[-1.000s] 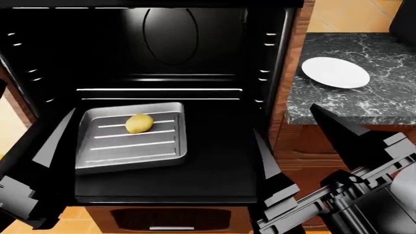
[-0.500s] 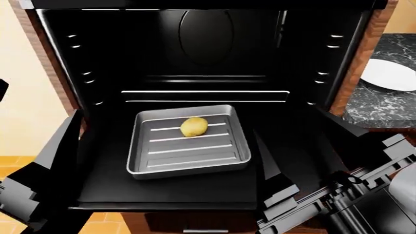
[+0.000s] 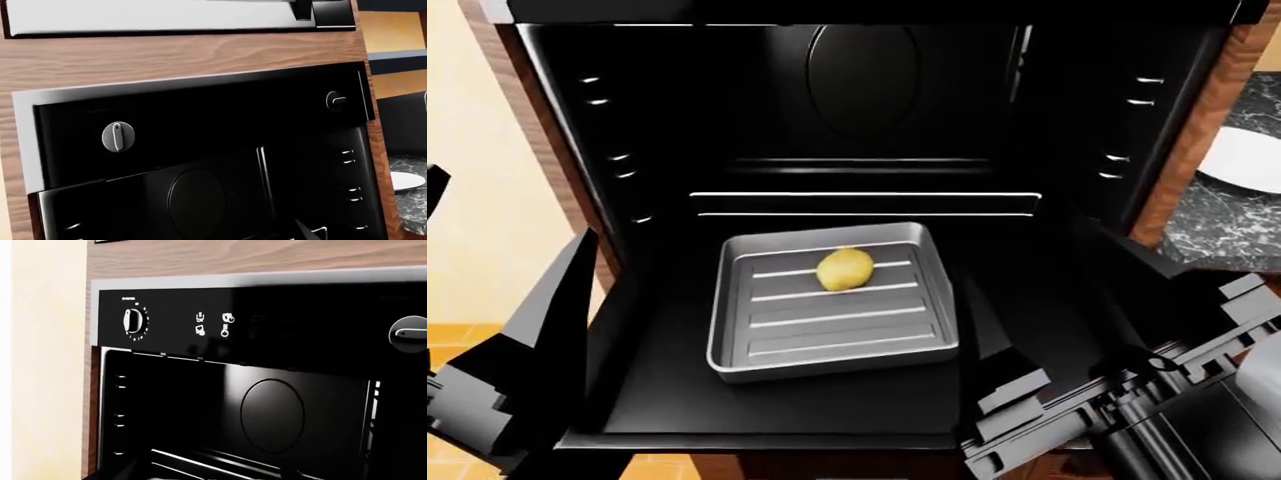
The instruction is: Pick the potato from the oven and place it on the plate on the counter.
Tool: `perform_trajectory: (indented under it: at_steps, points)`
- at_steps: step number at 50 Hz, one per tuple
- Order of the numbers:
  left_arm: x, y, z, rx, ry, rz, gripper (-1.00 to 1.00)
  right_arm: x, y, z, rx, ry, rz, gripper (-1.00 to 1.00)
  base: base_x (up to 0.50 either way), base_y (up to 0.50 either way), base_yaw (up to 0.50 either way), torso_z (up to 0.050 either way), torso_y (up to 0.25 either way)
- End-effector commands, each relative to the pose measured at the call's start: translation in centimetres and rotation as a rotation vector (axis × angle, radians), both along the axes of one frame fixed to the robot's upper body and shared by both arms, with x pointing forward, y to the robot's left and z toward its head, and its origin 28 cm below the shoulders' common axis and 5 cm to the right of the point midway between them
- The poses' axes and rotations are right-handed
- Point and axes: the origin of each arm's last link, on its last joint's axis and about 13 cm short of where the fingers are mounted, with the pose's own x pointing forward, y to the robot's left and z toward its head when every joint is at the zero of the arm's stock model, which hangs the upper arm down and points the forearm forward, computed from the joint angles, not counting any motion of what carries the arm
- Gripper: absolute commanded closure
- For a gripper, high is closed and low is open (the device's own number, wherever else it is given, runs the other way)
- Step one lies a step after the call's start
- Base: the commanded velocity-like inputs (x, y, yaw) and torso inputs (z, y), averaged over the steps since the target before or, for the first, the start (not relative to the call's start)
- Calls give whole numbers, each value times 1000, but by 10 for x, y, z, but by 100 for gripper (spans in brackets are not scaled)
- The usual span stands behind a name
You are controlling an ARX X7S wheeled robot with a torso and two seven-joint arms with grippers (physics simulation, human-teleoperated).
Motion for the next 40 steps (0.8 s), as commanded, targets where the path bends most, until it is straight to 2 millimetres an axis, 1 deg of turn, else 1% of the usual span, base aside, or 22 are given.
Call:
perform_trajectory:
  at_steps: [1,27,40]
  points:
    - [1,1,-2,0,2,-1,-100,-1,0,0,3,-8,4,-100,164,0,0,0,0]
    - [0,0,-1,1,0,-1,-100,-2,1,-1,-9,-11,15,-100,225,0,0,0,1]
    - [0,0,-3,0,1,0,-100,-2,1,-3,-21,17,19,-100,0,0,0,0,0]
